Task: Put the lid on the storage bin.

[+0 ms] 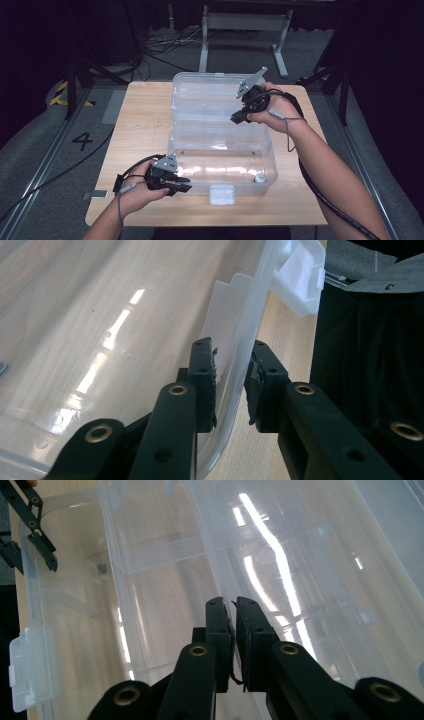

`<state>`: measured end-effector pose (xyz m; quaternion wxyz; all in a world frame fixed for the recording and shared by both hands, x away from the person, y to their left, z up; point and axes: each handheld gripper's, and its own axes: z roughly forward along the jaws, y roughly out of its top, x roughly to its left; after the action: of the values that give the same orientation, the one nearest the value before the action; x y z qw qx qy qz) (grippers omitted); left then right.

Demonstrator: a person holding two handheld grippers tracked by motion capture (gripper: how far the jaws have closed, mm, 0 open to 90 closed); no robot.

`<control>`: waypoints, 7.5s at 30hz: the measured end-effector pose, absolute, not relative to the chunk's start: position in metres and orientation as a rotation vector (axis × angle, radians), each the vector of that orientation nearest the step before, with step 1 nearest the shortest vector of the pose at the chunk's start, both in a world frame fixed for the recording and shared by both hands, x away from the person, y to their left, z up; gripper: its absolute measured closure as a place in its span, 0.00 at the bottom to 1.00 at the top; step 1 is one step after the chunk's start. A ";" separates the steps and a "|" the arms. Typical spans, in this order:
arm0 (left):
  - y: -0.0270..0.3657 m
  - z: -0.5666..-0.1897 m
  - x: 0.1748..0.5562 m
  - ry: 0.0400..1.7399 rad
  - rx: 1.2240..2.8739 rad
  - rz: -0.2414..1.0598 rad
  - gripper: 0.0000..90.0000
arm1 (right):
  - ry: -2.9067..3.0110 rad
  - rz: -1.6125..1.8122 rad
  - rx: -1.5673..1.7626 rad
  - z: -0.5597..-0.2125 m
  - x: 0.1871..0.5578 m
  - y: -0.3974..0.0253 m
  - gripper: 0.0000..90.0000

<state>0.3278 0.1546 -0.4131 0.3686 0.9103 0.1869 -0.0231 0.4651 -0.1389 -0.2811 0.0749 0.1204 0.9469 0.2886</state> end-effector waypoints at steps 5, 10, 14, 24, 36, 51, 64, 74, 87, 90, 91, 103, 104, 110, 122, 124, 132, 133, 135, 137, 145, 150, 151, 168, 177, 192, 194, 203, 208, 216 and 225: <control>0.155 -0.413 0.327 0.483 2.336 -0.057 0.84 | 2.833 0.852 0.328 -0.280 0.457 -0.139 0.96; 0.154 -0.413 0.328 0.481 2.335 -0.058 0.84 | 2.830 0.851 0.306 -0.279 0.449 -0.139 0.96; 0.154 -0.413 0.328 0.480 2.336 -0.056 0.84 | 2.831 0.846 0.294 -0.278 0.445 -0.139 0.96; 0.154 -0.412 0.327 0.482 2.338 -0.054 0.84 | 2.825 0.852 0.258 -0.279 0.432 -0.142 0.97; 0.154 -0.412 0.327 0.484 2.337 -0.054 0.84 | 2.816 0.854 0.219 -0.281 0.419 -0.143 0.98; 0.154 -0.412 0.327 0.486 2.339 -0.052 0.84 | 2.824 0.841 0.196 -0.285 0.403 -0.143 0.98; 0.154 -0.412 0.327 0.487 2.339 -0.053 0.84 | 2.826 0.840 0.177 -0.288 0.394 -0.144 0.98; 0.155 -0.411 0.327 0.489 2.333 -0.055 0.83 | 2.837 0.840 0.166 -0.292 0.386 -0.143 0.98; 0.166 -0.398 0.325 0.452 2.236 -0.086 0.82 | 2.843 0.844 0.168 -0.295 0.381 -0.144 0.99; 0.169 -0.396 0.324 0.451 2.224 -0.093 0.82 | 2.844 0.849 0.174 -0.296 0.380 -0.144 0.98; 0.169 -0.394 0.324 0.447 2.223 -0.088 0.82 | 2.848 0.849 0.174 -0.297 0.379 -0.144 0.98; 0.177 -0.377 0.323 0.454 2.142 -0.082 0.82 | 2.848 0.856 0.173 -0.300 0.375 -0.145 0.98; 0.177 -0.377 0.324 0.453 2.140 -0.082 0.82 | 2.848 0.855 0.169 -0.301 0.375 -0.145 0.98; 0.181 -0.364 0.324 0.466 2.121 -0.051 0.82 | 2.850 0.856 0.176 -0.303 0.371 -0.145 0.98; 0.188 -0.328 0.326 0.541 1.980 0.093 0.86 | 2.806 0.843 0.174 -0.303 0.365 -0.144 0.98; 0.189 -0.327 0.327 0.550 1.967 0.096 0.87 | 2.805 0.842 0.173 -0.303 0.365 -0.144 0.98; 0.195 -0.321 0.341 0.626 1.895 0.130 0.88 | 2.790 0.850 0.178 -0.304 0.363 -0.145 0.98; 0.196 -0.320 0.343 0.636 1.888 0.141 0.88 | 2.789 0.850 0.178 -0.304 0.363 -0.145 0.98; 0.196 -0.320 0.346 0.643 1.879 0.139 0.89 | 2.788 0.850 0.180 -0.305 0.363 -0.145 0.98; 0.197 -0.319 0.350 0.655 1.872 0.153 0.89 | 2.788 0.853 0.177 -0.305 0.363 -0.146 0.98; 0.198 -0.315 0.363 0.684 1.863 0.235 0.90 | 2.788 0.857 0.177 -0.306 0.361 -0.146 0.98; 0.200 -0.311 0.371 0.711 1.867 0.267 0.91 | 2.784 0.859 0.182 -0.307 0.359 -0.146 0.97; 0.200 -0.310 0.371 0.715 1.865 0.271 0.92 | 2.781 0.856 0.182 -0.308 0.359 -0.146 0.97; 0.197 -0.308 0.373 0.742 1.878 0.291 0.92 | 2.749 0.841 0.181 -0.311 0.351 -0.146 0.96; 0.196 -0.309 0.373 0.745 1.886 0.295 0.92 | 2.763 0.833 0.176 -0.313 0.348 -0.145 0.96; 0.194 -0.309 0.372 0.742 1.895 0.287 0.92 | 2.749 0.887 0.222 -0.312 0.347 -0.148 0.89; 0.193 -0.309 0.372 0.739 1.899 0.289 0.92 | 2.739 0.924 0.248 -0.308 0.346 -0.152 0.86; 0.194 -0.309 0.371 0.740 1.904 0.279 0.91 | 2.675 1.075 0.365 -0.300 0.349 -0.174 0.84; 0.194 -0.308 0.370 0.747 1.910 0.281 0.91 | 2.630 1.160 0.429 -0.294 0.350 -0.186 0.87; 0.194 -0.308 0.369 0.752 1.914 0.275 0.91 | 2.603 1.252 0.493 -0.291 0.352 -0.204 0.94; 0.195 -0.308 0.365 0.762 1.924 0.283 0.91 | 2.545 1.353 0.571 -0.293 0.354 -0.227 0.96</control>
<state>0.3649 0.1946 -0.3078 0.5025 0.7964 0.3155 0.1172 0.3544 -0.2272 -0.2931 0.1014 0.1933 0.8618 0.4579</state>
